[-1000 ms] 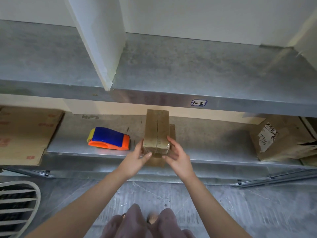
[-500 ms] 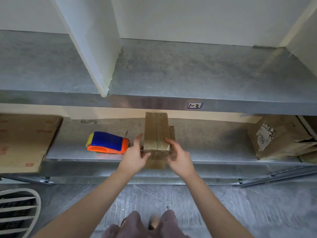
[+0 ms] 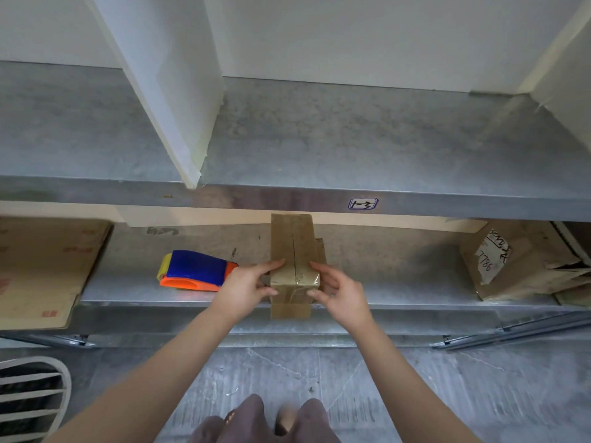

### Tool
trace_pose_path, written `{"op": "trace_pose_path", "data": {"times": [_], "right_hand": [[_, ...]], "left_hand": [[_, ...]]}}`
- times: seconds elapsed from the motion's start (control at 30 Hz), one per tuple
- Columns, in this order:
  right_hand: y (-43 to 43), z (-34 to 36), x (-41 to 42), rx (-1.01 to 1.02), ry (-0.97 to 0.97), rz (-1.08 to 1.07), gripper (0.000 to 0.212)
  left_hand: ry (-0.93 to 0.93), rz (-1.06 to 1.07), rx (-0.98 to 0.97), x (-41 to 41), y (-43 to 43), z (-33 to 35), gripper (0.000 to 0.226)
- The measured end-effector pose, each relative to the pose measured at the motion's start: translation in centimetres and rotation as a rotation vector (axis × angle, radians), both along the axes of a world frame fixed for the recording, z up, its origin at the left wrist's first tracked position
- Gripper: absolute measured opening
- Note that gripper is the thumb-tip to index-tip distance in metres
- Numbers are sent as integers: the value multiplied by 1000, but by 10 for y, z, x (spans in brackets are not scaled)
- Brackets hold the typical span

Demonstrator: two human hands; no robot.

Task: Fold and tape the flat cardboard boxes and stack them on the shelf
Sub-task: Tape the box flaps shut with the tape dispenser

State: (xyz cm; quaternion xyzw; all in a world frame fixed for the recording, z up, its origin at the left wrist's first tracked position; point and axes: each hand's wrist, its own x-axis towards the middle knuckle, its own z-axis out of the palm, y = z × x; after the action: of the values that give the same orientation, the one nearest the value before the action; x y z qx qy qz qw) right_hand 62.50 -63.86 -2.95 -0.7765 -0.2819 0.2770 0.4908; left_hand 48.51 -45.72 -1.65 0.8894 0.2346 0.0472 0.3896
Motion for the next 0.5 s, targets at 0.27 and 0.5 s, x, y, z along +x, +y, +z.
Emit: {"op": "trace_pose_path", "data": {"times": [0.27, 0.5], "right_hand": [[11, -10, -38, -133, -327, -169, 56], [12, -3, -47, -212, -334, -128, 59]], "left_hand": [[55, 202, 182, 6, -59, -11, 74], [-29, 171, 30, -3, -37, 0, 70]]}}
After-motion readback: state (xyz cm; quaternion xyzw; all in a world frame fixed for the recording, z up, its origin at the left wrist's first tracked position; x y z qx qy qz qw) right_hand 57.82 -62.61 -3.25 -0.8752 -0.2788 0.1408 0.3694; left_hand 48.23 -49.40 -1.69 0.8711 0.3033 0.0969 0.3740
